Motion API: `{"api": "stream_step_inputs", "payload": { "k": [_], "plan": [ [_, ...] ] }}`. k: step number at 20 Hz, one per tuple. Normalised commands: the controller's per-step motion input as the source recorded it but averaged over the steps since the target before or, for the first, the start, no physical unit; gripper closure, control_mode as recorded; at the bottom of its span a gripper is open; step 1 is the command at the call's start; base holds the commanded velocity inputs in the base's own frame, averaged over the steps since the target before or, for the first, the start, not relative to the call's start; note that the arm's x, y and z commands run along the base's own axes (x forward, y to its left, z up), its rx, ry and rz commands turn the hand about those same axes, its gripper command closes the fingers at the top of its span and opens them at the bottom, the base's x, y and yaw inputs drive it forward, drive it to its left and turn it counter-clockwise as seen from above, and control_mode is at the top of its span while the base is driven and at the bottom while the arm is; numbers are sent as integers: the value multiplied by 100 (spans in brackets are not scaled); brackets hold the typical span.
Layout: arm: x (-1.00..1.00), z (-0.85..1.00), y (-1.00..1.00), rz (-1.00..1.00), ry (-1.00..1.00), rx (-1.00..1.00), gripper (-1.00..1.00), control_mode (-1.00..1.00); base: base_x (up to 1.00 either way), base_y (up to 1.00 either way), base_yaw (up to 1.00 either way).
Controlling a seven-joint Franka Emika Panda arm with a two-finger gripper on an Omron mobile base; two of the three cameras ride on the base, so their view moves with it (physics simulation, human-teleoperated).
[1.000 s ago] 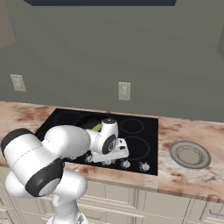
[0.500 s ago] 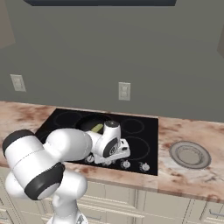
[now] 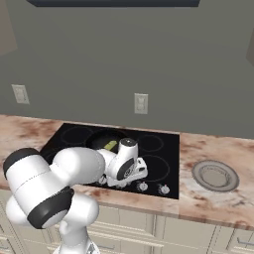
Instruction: Pick up the butter stick and place it in the pan. Then turn on the burner for the pan.
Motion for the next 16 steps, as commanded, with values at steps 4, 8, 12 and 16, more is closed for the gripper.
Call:
{"api": "stream_step_inputs", "payload": {
  "k": [4, 8, 12, 16],
  "plan": [
    [0, -22, 12, 20, 0, -3, 100, -100, 0, 0, 0],
    [0, -17, 17, 9, 1, 0, 100, -100, 0, 0, 0],
    [0, -15, 12, 18, 0, 0, 100, -100, 0, 0, 0],
    [0, -13, 11, 26, 0, 0, 100, -100, 0, 0, 0]
  ]
}}
